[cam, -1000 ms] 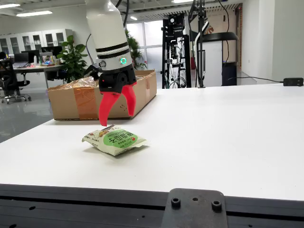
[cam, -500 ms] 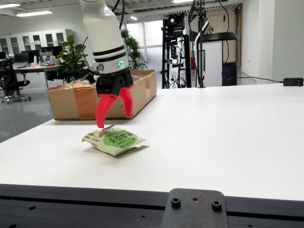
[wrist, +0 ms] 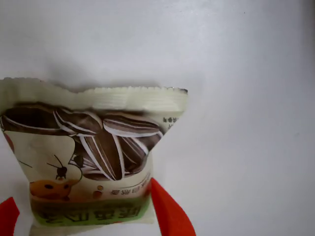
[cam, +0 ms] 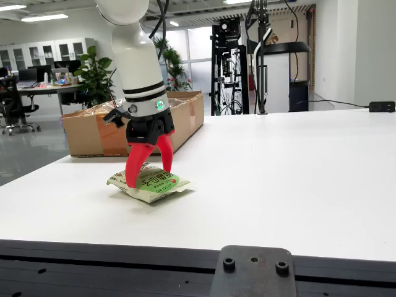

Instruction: Grasp a snack and put it in the bin.

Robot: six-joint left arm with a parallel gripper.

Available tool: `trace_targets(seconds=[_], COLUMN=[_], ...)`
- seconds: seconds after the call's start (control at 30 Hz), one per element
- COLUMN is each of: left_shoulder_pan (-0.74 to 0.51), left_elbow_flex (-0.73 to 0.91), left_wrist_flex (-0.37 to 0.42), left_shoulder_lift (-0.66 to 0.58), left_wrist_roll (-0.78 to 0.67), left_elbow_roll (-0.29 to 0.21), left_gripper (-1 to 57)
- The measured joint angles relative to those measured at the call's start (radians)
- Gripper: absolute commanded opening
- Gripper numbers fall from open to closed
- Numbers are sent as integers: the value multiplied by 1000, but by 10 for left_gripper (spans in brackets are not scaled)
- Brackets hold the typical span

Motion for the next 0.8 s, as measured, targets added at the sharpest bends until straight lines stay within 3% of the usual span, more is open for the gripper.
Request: trace_targets(seconds=[0.6,0.8], left_shoulder_pan=[21,17], left_elbow_flex=[-3,-2], left_wrist_flex=[-68,-66], left_shoulder_lift=[31,53], left_wrist_roll=[-36,-47], left_elbow_roll=[11,13], left_gripper=[504,464])
